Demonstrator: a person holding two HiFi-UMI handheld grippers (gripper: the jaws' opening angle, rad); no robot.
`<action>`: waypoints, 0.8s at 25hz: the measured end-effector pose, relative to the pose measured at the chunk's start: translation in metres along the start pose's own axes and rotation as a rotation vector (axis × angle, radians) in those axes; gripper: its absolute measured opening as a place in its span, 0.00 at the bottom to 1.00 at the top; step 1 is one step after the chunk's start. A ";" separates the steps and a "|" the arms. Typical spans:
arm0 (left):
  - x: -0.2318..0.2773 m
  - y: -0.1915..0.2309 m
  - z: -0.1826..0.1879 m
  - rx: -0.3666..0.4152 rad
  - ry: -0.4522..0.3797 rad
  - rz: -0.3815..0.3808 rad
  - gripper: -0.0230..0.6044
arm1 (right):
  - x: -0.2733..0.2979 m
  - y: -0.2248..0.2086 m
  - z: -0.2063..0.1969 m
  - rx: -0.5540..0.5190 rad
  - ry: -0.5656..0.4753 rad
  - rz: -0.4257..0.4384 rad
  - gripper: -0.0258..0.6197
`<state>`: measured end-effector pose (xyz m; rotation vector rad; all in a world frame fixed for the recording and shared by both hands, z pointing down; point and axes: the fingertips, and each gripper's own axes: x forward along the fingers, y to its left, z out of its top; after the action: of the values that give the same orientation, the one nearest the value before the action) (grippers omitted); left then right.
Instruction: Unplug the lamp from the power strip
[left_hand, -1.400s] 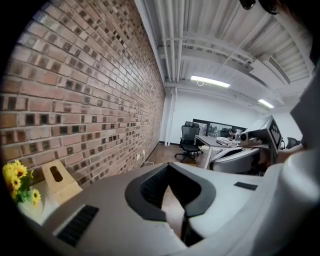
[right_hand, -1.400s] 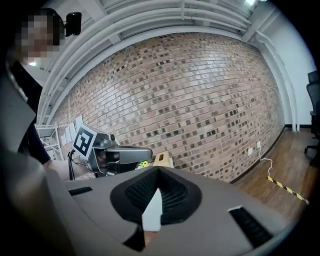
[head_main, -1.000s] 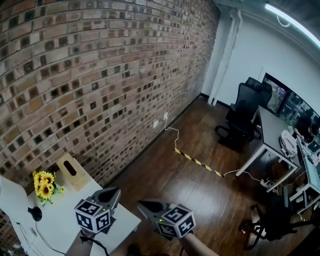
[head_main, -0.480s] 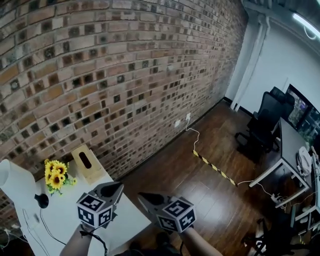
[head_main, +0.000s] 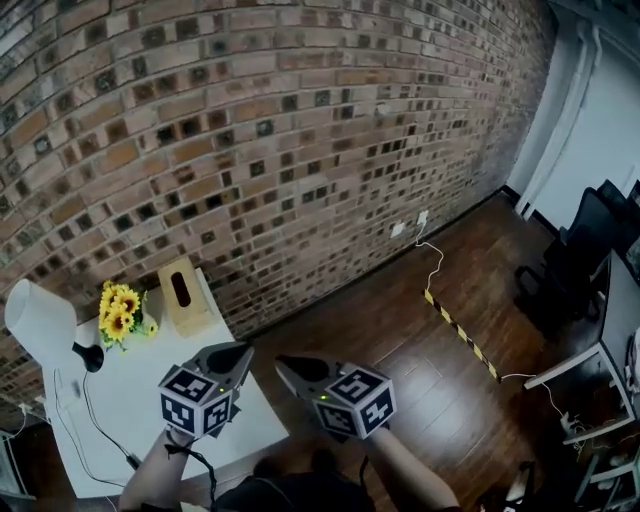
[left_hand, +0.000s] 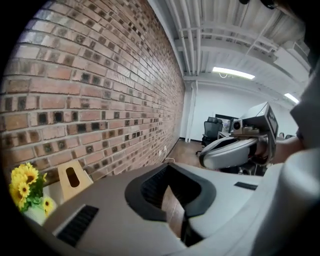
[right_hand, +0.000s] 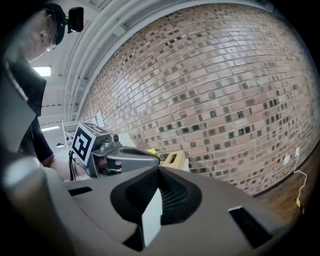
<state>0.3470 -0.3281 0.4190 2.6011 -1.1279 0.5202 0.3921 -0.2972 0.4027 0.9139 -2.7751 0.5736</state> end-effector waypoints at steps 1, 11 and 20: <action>0.001 0.000 0.000 -0.007 0.006 0.016 0.07 | 0.000 -0.003 0.001 -0.001 0.004 0.019 0.04; -0.003 -0.002 0.005 -0.047 0.017 0.159 0.07 | 0.004 -0.005 0.006 -0.033 0.026 0.184 0.04; 0.005 -0.019 0.012 -0.053 0.013 0.205 0.07 | -0.011 -0.014 0.006 -0.041 0.024 0.236 0.04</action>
<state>0.3672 -0.3227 0.4084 2.4480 -1.3929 0.5404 0.4090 -0.3039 0.3981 0.5709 -2.8812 0.5539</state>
